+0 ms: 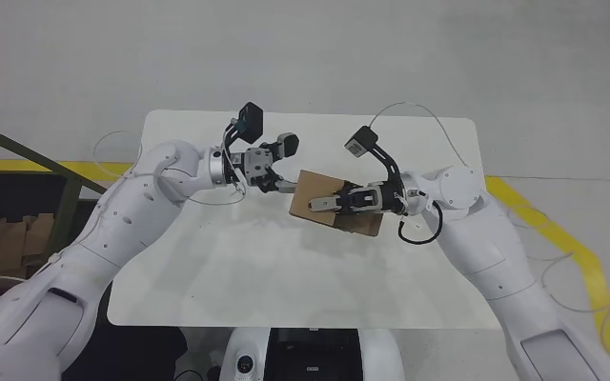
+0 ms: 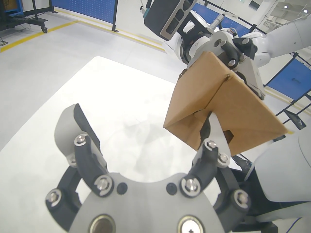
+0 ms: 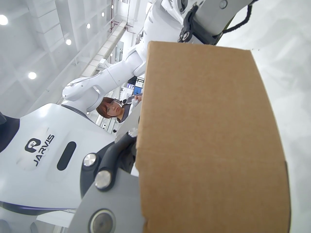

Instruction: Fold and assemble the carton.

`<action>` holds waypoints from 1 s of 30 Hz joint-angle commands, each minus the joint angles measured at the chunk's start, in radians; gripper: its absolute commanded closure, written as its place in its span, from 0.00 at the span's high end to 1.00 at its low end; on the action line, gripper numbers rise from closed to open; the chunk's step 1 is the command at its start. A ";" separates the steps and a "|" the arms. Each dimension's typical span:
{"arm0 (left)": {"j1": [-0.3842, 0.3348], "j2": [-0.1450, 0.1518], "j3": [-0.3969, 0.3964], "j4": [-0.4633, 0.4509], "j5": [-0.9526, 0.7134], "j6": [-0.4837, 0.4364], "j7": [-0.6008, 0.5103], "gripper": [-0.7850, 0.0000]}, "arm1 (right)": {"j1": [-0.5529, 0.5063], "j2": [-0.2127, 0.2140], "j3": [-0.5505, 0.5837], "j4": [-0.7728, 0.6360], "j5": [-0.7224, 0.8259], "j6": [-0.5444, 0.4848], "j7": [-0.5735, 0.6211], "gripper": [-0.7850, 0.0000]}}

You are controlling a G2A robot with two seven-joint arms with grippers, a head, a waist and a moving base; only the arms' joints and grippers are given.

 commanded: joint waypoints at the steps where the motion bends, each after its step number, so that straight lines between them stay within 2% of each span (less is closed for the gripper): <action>1: 0.002 0.000 -0.003 -0.003 0.000 0.000 -0.002 1.00 | 0.000 -0.001 -0.001 0.002 0.000 -0.001 0.000 0.00; 30: 0.020 -0.016 -0.012 -0.041 -0.005 0.000 -0.029 1.00 | -0.005 -0.002 0.008 0.010 0.003 -0.002 0.014 0.00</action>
